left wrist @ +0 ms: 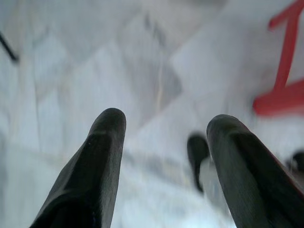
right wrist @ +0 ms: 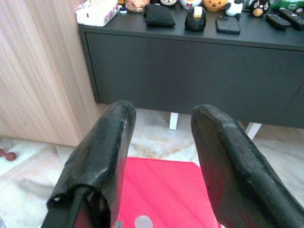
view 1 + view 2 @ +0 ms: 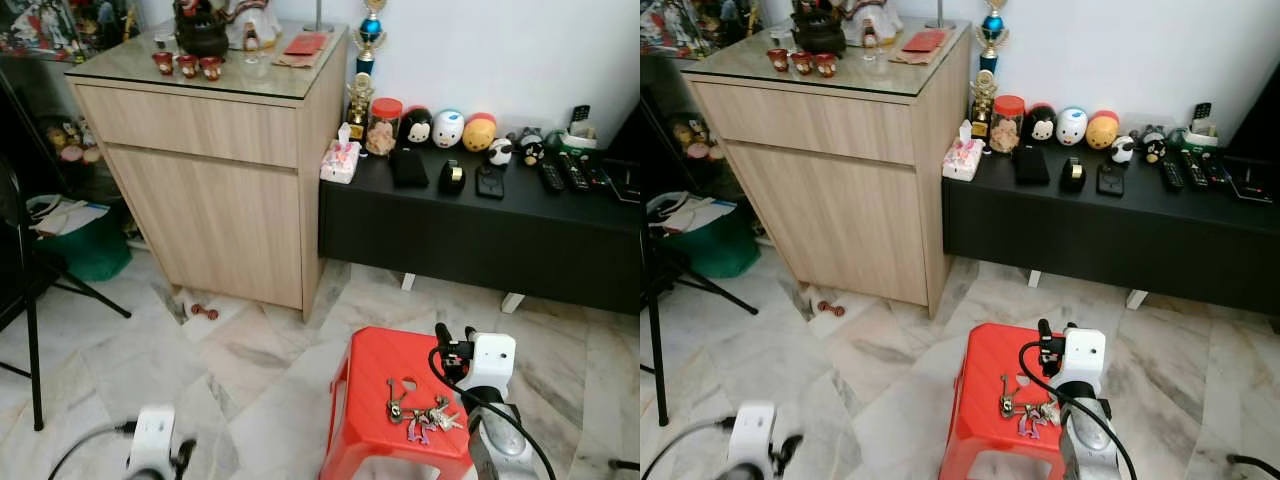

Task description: Hang keys on a hook

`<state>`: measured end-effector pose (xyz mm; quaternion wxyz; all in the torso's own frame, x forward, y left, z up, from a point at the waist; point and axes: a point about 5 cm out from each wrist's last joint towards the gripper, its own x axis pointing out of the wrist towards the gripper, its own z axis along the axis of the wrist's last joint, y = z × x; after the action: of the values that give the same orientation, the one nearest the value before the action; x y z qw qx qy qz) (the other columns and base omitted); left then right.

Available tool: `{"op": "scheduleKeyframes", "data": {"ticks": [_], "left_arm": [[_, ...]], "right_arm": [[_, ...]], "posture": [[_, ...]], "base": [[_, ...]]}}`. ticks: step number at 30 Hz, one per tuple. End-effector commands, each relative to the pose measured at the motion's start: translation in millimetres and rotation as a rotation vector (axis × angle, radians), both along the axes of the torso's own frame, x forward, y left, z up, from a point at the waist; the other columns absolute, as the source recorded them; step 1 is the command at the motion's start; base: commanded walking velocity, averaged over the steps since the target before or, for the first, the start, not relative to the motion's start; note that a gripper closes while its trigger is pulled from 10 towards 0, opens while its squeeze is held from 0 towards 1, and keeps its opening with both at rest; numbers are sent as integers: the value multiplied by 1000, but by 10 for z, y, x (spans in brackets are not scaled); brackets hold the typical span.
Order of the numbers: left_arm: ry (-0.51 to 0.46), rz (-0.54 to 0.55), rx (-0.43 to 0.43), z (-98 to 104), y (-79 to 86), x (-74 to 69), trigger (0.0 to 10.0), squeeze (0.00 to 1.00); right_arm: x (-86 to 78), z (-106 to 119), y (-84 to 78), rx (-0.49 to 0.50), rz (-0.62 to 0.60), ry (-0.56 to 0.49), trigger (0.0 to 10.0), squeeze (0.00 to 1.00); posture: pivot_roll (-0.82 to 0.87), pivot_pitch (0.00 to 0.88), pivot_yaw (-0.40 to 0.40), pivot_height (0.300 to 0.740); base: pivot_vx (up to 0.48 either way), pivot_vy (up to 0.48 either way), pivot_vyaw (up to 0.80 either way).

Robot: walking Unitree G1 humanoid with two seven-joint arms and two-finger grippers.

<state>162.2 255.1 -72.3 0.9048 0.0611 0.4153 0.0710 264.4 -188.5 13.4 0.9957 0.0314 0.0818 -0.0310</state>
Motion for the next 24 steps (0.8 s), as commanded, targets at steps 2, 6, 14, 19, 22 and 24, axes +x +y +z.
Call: {"op": "scheduleKeyframes", "data": {"ticks": [2, 6, 14, 19, 22, 24], "left_arm": [[80, 28, 29, -67, 79, -170, 10000, 0], [94, 59, 18, -90, 91, -218, 10000, 0], [88, 79, 1, -83, 84, -179, 10000, 0], [78, 83, 3, -71, 84, -147, 10000, 0], [83, 100, -3, -92, 72, -192, 10000, 0], [85, 102, -4, -97, 69, -201, 10000, 0]], "right_arm": [[37, 51, -8, 2, -10, -21, 10000, 0], [41, 54, 10, 0, -5, -23, 10000, 0], [80, 58, 106, 12, 9, -26, 10000, 0], [118, 94, 119, 15, 15, -36, 10000, 0], [149, 113, 107, 10, 17, -33, 10000, 0], [157, 116, 107, 9, 17, -31, 10000, 0]], "posture": [[-46, 0, -21, 740], [-42, 0, -22, 740], [-31, 0, -2, 740], [-23, 0, -7, 740], [-12, 0, -14, 740], [-11, 0, -16, 740]], "base": [[0, 0, 0], [0, 0, 0], [0, 0, 0], [0, 0, 0], [0, 0, 0], [0, 0, 0]]}}
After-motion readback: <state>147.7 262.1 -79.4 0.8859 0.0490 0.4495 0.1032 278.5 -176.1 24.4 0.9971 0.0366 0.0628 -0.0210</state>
